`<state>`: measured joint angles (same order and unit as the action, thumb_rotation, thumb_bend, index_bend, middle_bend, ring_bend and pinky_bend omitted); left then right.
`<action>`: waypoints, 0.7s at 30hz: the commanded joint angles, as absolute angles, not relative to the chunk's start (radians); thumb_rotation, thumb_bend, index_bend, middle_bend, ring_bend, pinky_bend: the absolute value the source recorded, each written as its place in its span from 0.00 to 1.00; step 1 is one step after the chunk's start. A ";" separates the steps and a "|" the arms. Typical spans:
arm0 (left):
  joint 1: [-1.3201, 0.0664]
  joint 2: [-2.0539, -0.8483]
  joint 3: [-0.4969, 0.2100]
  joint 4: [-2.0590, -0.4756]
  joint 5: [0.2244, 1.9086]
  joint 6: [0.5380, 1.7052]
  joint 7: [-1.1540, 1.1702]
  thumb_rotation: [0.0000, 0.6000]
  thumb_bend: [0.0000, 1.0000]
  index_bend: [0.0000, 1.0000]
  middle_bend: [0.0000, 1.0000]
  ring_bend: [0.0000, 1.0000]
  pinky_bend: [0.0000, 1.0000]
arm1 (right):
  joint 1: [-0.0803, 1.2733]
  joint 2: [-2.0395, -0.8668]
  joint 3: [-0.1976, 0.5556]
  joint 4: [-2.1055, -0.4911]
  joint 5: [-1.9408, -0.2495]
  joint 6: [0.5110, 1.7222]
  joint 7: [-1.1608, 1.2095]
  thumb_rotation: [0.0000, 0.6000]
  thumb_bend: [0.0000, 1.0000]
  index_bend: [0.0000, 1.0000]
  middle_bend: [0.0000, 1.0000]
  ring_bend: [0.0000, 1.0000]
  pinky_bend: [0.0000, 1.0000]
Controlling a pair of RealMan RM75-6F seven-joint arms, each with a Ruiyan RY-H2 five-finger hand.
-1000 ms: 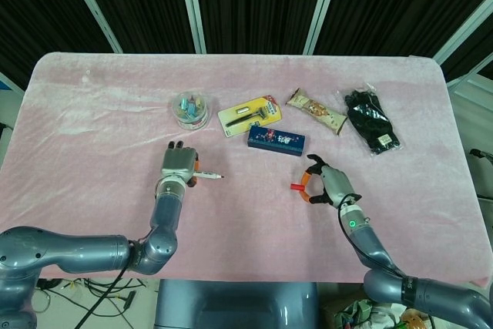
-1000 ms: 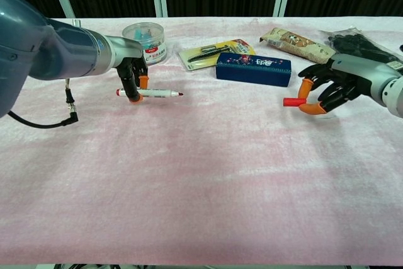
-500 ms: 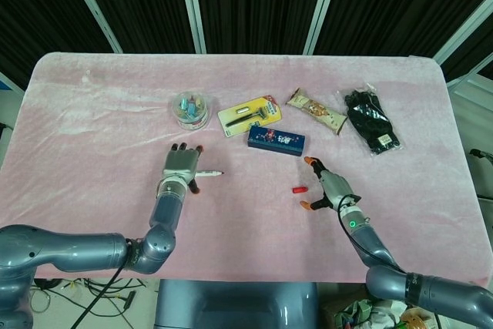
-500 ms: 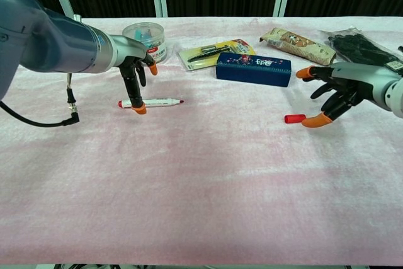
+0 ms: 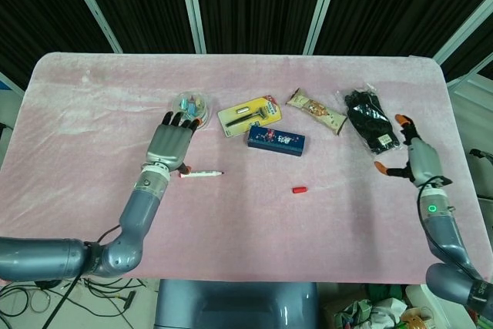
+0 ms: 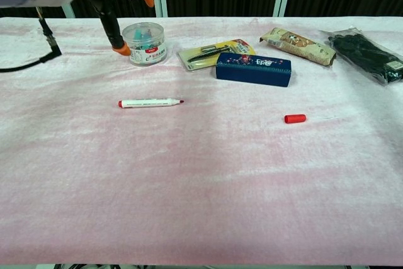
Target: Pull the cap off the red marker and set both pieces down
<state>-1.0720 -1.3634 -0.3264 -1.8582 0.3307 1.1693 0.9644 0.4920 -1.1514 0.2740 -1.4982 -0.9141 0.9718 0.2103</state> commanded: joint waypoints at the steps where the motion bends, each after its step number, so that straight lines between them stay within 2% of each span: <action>1: -0.922 -1.176 -0.202 -2.053 0.646 1.276 0.882 1.00 0.13 0.13 0.19 0.00 0.00 | 0.359 -1.068 0.239 -1.358 -1.012 1.038 0.369 1.00 0.12 0.02 0.00 0.15 0.23; 7: -0.724 -1.068 -0.045 -2.095 0.952 1.405 0.740 1.00 0.13 0.16 0.18 0.00 0.00 | 0.228 -1.009 0.175 -1.355 -1.171 1.162 0.497 1.00 0.12 0.02 0.00 0.15 0.23; 13: -0.545 -0.987 0.083 -2.143 1.100 1.465 0.567 1.00 0.13 0.16 0.17 0.00 0.00 | 0.144 -1.016 0.104 -1.456 -1.321 1.296 0.502 1.00 0.12 0.02 0.00 0.15 0.23; 17: -0.402 -1.000 0.158 -2.061 1.284 1.595 0.479 1.00 0.13 0.16 0.17 0.00 0.00 | 0.118 -1.049 0.060 -1.510 -1.412 1.360 0.421 1.00 0.13 0.02 0.00 0.15 0.23; 21: -0.309 -1.039 0.188 -1.978 1.351 1.675 0.428 1.00 0.13 0.17 0.17 0.00 0.00 | 0.110 -1.087 0.049 -1.528 -1.455 1.399 0.350 1.00 0.13 0.02 0.01 0.15 0.23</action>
<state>-0.3785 -1.0215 0.1417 -2.0404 1.2906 1.6090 0.4883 0.1223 -1.0614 0.0635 -1.5103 -1.4260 1.3709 0.3894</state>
